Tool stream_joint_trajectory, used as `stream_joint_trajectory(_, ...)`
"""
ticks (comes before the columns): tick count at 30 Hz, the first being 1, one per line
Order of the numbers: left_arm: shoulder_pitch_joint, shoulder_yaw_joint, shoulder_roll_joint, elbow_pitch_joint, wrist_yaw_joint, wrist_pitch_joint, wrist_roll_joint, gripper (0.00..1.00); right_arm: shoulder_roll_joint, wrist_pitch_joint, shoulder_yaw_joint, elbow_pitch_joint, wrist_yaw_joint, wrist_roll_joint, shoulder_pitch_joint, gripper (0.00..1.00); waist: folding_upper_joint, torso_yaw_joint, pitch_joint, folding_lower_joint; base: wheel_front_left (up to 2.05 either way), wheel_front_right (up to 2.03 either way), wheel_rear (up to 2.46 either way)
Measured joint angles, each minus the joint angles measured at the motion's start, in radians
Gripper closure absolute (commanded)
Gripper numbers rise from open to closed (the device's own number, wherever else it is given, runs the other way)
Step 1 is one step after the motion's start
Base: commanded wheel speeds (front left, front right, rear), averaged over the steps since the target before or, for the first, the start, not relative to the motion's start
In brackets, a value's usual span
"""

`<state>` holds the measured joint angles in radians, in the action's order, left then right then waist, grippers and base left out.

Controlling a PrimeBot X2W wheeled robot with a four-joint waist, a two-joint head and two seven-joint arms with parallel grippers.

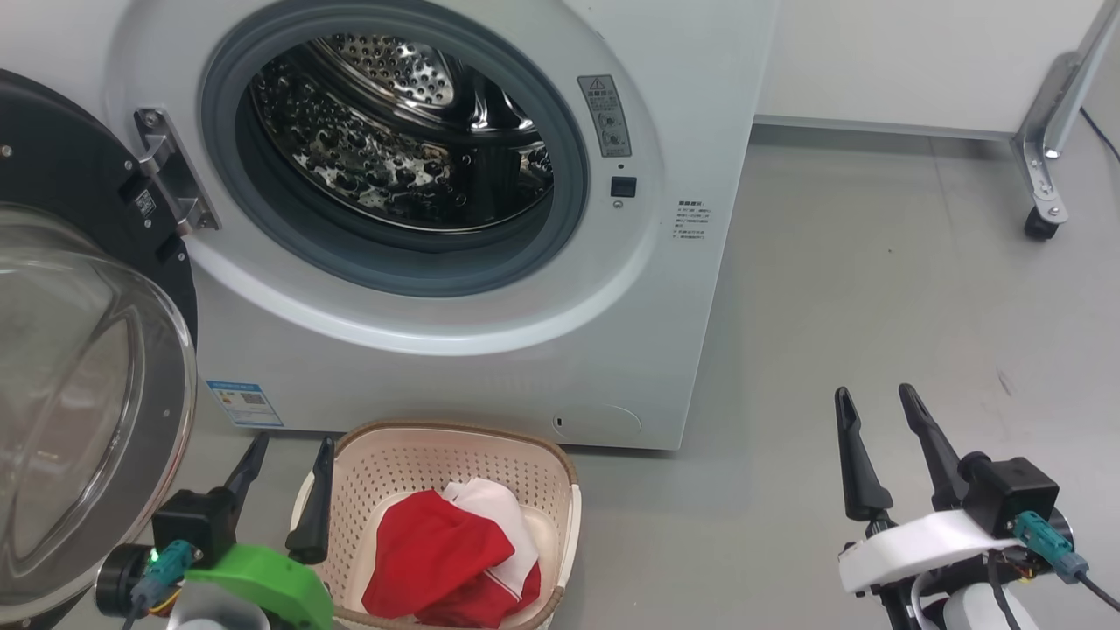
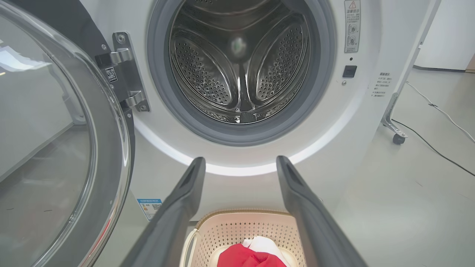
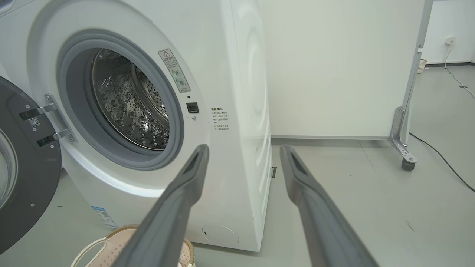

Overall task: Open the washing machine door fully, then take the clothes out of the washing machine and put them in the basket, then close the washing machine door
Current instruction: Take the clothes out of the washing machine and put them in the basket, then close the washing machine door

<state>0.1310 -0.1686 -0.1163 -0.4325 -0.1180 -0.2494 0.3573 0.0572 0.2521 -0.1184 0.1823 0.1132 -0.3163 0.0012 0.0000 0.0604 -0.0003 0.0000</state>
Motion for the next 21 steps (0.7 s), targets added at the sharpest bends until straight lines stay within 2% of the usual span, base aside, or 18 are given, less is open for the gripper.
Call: stream_joint_trajectory(21, -0.098, 0.029, 0.021, 0.158, 0.002, 0.000, -0.042, 0.00, -0.003, 0.000, 0.021, -0.016, 0.000, 0.000, 0.043, 0.00, 0.0000, -0.034, -0.013, 0.0000, 0.00, 0.00, 0.00)
